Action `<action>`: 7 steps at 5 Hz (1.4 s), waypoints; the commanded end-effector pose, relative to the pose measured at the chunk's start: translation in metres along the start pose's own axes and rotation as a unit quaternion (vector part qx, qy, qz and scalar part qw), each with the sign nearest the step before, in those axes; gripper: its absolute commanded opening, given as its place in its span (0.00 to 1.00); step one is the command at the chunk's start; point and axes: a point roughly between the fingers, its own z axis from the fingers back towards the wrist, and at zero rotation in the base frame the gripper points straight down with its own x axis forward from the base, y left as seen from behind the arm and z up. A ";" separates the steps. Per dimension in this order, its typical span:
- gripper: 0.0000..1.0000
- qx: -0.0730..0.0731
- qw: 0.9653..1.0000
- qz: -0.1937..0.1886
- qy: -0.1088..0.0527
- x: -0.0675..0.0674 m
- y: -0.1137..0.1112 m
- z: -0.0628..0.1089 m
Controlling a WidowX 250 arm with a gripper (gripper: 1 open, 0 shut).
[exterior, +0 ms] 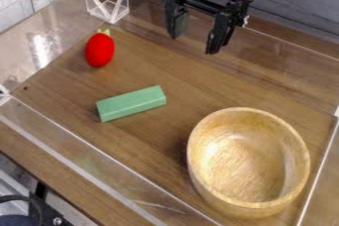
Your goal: Move the red object to the right side of the table
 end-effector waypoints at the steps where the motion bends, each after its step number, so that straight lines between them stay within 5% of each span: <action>1: 1.00 -0.001 1.000 0.006 0.016 -0.001 0.013 -0.012; 2: 1.00 -0.004 0.999 0.041 0.026 -0.009 0.035 -0.026; 3: 0.00 -0.003 0.998 0.061 0.013 -0.018 0.072 -0.033; 4: 1.00 -0.002 0.997 0.075 -0.004 -0.025 0.096 -0.035; 7: 1.00 -0.003 0.983 0.175 -0.048 -0.020 0.145 -0.016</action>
